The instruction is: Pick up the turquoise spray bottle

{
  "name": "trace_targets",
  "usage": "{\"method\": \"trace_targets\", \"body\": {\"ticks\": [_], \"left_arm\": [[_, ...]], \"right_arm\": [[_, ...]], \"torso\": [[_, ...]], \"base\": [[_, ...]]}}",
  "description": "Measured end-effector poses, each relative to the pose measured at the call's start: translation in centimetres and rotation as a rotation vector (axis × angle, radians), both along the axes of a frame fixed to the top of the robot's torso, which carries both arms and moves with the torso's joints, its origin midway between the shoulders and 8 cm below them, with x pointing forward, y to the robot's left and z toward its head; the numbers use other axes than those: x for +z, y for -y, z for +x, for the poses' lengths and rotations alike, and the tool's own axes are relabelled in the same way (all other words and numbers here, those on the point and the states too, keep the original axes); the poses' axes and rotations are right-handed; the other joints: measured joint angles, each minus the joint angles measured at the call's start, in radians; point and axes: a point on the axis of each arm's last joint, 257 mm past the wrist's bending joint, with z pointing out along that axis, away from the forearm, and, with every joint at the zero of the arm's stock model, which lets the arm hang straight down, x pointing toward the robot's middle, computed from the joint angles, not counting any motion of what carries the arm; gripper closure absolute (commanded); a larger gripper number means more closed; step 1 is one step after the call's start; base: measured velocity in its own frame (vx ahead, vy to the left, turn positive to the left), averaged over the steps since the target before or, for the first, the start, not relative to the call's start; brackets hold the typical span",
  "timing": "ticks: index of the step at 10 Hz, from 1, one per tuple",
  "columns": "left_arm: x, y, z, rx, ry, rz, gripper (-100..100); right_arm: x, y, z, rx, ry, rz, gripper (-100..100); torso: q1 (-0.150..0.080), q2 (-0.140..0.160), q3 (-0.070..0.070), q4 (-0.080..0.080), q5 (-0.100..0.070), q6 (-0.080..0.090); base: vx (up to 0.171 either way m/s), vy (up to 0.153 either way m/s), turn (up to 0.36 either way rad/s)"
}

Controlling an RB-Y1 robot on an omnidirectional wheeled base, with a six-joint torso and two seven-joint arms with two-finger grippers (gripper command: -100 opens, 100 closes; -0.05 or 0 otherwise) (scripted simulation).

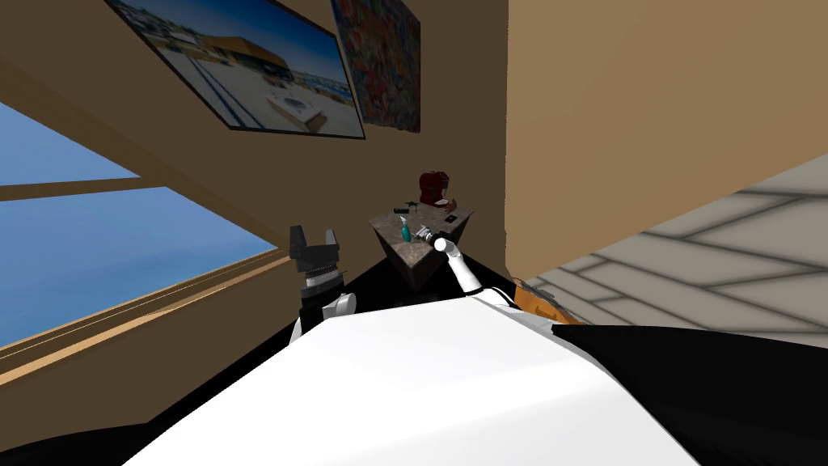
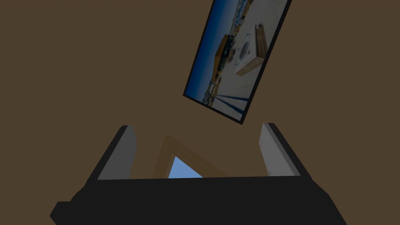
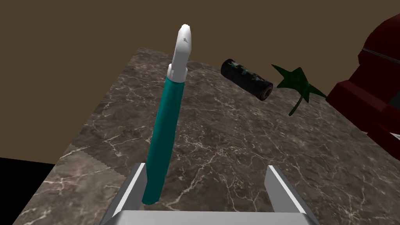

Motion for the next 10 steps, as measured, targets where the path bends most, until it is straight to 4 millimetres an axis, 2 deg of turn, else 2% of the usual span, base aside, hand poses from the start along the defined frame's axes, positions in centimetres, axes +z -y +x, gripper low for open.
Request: {"method": "trace_targets", "body": {"ticks": [3, 6, 7, 8, 9, 10], "left_arm": [[0.0, 0.0, 0.0, 0.000, 0.000, 0.000, 0], [0.0, 0.0, 0.0, 0.000, 0.000, 0.000, 0], [0.0, 0.0, 0.0, 0.000, 0.000, 0.000, 0], [0.0, 0.0, 0.0, 0.000, 0.000, 0.000, 0], [0.0, 0.0, 0.0, 0.000, 0.000, 0.000, 0], [0.0, 0.0, 0.0, 0.000, 0.000, 0.000, 0]], "right_arm": [[-1.5, -2.9, -0.7, 0.045, -0.098, 0.093, -100], [-1.6, -5.8, -1.7, 0.082, -0.157, 0.176, -100], [-1.6, -6.0, -1.8, 0.084, -0.159, 0.179, 0], [-1.6, -6.0, -1.8, 0.084, -0.159, 0.179, -100], [-1.6, -6.0, -1.8, 0.084, -0.159, 0.179, 100], [-1.6, -6.0, -1.8, 0.084, -0.159, 0.179, 100]], "torso": [[-0.001, -0.001, 0.000, 0.000, 0.000, 0.000], [-0.002, 0.000, 0.000, 0.000, 0.000, 0.000], [-0.003, 0.003, 0.002, 0.001, -0.001, 0.000], [-0.003, 0.004, 0.002, 0.001, -0.001, 0.000], [-0.003, 0.005, 0.003, 0.001, -0.001, 0.000], [-0.003, 0.005, 0.003, 0.001, -0.001, 0.000]], "base": [[0.073, 0.029, -0.049], [0.042, 0.006, -0.023], [0.000, 0.000, 0.000], [0.000, 0.000, 0.000], [0.000, 0.000, 0.000], [0.000, 0.000, 0.000]]}}
